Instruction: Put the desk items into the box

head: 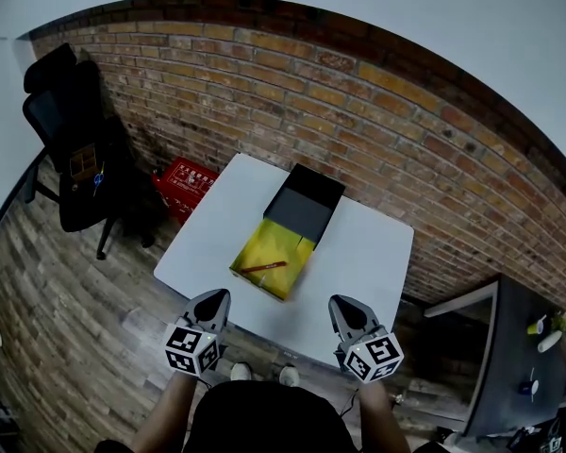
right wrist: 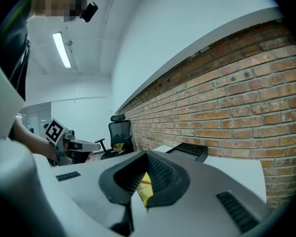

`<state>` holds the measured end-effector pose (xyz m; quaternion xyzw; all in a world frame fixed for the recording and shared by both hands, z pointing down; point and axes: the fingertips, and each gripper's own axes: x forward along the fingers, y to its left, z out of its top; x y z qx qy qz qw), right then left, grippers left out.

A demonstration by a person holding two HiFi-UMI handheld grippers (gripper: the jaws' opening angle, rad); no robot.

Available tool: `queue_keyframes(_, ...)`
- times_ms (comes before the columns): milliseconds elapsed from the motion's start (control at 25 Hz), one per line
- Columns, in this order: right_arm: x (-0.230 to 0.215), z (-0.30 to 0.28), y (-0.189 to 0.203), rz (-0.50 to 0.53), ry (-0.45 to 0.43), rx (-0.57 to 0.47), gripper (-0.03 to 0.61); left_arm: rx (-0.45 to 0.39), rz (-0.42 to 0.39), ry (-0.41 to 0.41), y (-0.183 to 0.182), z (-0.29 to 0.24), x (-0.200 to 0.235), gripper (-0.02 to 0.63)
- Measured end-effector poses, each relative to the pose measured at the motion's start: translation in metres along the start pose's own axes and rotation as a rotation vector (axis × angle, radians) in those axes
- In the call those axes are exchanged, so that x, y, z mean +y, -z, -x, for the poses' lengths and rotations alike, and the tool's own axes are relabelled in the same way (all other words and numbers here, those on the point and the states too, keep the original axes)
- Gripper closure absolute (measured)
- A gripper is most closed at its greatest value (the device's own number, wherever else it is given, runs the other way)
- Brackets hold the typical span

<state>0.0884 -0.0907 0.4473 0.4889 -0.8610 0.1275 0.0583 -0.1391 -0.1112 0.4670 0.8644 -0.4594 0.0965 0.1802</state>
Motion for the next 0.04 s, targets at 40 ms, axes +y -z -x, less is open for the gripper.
queue_keyframes(40, 0.0009, 0.0002, 0.0012, 0.000, 0.002, 0.001, 0.557, 0.002, 0.000, 0.002, 0.0012, 0.0003, 0.0003, 0.600)
